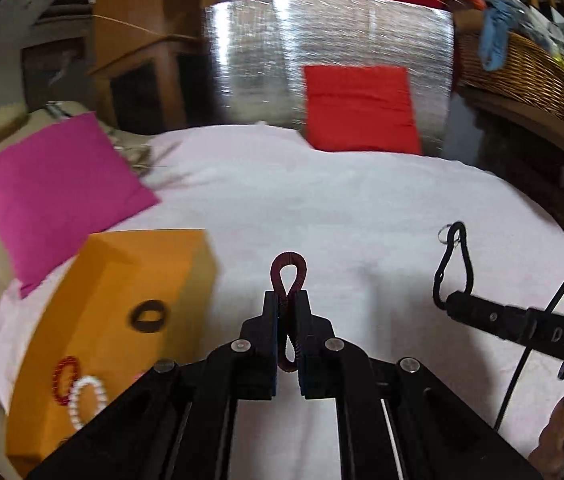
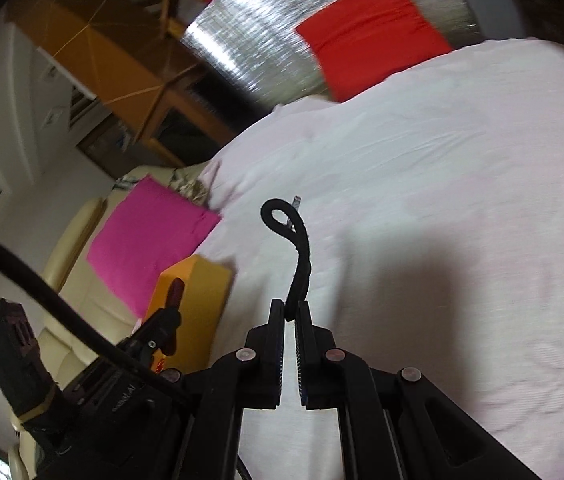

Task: Organize jewelry
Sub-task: 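Carry the ring and hair tie into the orange box with both tools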

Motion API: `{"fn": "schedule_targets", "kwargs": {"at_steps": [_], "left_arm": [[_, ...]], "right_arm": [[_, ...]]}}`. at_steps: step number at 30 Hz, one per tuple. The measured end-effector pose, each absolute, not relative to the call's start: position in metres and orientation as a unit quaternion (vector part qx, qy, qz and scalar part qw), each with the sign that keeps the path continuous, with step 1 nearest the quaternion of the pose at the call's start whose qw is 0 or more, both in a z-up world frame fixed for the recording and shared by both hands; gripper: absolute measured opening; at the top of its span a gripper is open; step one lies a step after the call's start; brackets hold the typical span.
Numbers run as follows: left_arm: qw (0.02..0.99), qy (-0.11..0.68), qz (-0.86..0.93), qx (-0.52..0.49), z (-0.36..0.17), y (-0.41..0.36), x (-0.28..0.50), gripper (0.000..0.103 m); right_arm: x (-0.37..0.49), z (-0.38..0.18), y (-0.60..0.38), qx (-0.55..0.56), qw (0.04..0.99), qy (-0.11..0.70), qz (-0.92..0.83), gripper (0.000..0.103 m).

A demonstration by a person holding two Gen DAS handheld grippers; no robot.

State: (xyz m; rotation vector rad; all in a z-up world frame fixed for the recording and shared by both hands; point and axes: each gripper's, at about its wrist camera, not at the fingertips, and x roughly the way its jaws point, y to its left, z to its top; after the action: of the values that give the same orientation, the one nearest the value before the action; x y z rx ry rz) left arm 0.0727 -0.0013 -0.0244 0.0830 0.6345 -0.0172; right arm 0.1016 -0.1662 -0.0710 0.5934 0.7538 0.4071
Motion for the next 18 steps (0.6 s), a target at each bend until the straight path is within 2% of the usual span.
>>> {"fn": "schedule_targets", "kwargs": {"at_steps": [18], "left_arm": [[0.955,0.282,0.087,0.012,-0.010,0.107,0.052,0.008]], "right_arm": [[0.103,-0.062,-0.046,0.221,0.863,0.355,0.282,0.006]]}}
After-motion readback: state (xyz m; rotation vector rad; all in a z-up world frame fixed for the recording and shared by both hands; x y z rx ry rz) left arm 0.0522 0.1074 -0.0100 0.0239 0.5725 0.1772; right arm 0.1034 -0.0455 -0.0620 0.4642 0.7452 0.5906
